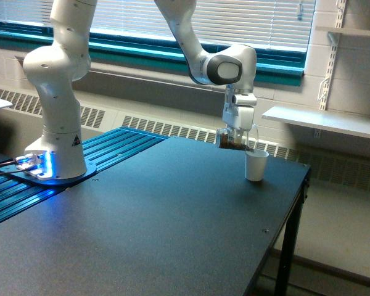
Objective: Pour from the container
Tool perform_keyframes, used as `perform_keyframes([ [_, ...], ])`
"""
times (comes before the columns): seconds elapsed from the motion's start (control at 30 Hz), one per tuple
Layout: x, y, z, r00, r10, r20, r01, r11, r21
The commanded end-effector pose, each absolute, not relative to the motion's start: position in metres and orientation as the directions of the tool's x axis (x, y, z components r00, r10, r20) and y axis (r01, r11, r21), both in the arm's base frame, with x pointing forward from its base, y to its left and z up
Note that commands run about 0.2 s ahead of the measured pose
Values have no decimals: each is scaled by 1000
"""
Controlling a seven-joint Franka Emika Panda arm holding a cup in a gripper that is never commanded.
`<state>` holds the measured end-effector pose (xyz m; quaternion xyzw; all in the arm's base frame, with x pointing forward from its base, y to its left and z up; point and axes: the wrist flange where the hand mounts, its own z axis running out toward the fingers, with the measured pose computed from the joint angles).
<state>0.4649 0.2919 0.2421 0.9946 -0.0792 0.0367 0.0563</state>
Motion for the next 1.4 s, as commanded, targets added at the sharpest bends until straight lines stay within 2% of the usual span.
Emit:
perform_keyframes([
  [0.03, 469, 294, 245, 990, -124, 71, -131, -985, 112],
  [1.4, 479, 286, 249, 993, -111, 29, -114, -983, 143],
])
